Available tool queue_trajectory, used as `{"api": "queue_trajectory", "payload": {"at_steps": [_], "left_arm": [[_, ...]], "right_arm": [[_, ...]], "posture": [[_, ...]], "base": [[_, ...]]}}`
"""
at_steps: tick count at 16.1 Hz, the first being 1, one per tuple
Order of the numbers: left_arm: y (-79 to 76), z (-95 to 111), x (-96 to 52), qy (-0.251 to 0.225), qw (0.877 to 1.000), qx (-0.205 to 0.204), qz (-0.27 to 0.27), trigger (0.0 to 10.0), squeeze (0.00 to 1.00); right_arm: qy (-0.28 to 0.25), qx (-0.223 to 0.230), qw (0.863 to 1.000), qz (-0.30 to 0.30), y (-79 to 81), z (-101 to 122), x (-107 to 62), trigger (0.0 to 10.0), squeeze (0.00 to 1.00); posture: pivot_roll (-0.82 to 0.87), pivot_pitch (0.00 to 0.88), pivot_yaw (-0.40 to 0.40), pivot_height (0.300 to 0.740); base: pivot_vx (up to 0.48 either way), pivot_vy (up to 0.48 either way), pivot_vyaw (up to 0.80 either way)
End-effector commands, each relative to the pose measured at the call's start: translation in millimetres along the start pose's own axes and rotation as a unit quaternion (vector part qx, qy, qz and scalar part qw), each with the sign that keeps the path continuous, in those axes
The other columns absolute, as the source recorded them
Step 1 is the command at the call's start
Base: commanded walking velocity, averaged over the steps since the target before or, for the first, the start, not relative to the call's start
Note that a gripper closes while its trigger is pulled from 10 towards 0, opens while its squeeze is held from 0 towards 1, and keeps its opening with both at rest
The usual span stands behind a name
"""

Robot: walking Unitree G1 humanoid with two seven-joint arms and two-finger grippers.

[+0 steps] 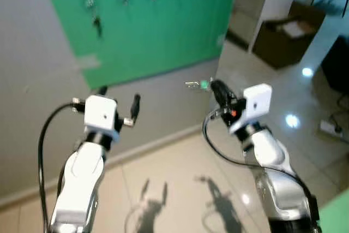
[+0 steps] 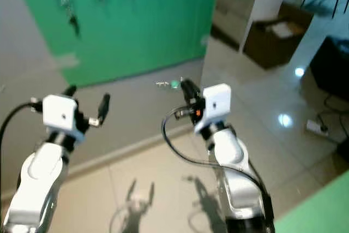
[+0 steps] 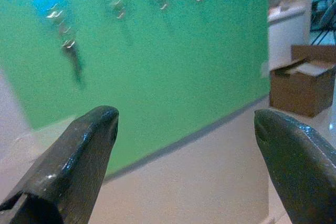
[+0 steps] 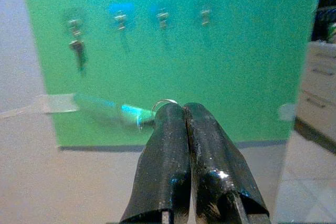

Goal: Hang keys on a hook

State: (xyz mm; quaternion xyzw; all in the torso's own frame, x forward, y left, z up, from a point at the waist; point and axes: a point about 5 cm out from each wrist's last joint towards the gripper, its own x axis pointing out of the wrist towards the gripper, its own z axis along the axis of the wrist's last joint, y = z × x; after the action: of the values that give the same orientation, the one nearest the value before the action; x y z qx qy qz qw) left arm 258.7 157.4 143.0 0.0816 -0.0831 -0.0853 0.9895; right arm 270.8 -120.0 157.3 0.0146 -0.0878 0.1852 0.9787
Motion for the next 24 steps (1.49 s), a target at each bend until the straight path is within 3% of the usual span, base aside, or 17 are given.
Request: {"api": "queue_trajectory", "payload": {"at_steps": [1,8,16,20,24], "left_arm": [[-4.4,3.8,-0.2,-0.007,1.000,0.002,-0.012,10.0,0.00],[-7.1,2.0,-0.3,-0.005,1.000,0.000,-0.015,10.0,0.00],[-8.4,1.5,-0.9,-0.004,1.000,0.001,-0.015,10.0,0.00],[-8.3,1.3,-0.3,-0.003,1.000,0.004,-0.014,10.0,0.00],[-10.4,-2.7,2.3,0.005,1.000,0.012,-0.015,10.0,0.00]], "right_arm": [[0.002,-0.001,1.000,-0.014,-6.4,0.1,-0.3,10.0,0.00],[0.003,-0.004,1.000,-0.012,-8.5,0.4,-2.2,10.0,0.00],[0.003,0.002,1.000,-0.006,-6.9,-0.5,-2.4,10.0,0.00],[-0.001,0.012,1.000,-0.005,-7.4,0.0,-2.3,10.0,0.00],[-0.005,0.009,1.000,-0.014,-15.0,2.2,-1.1,10.0,0.00]], "posture": [[0.01,0.000,0.020,0.740],[0.00,0.000,0.018,0.740],[0.01,0.000,0.019,0.740],[0.01,0.000,0.017,0.740],[0.00,0.000,0.023,0.740]], "base": [[0.386,0.000,0.80],[0.388,0.000,0.11],[0.389,0.000,0.75],[0.378,0.000,0.00],[0.000,0.000,0.00]]}}
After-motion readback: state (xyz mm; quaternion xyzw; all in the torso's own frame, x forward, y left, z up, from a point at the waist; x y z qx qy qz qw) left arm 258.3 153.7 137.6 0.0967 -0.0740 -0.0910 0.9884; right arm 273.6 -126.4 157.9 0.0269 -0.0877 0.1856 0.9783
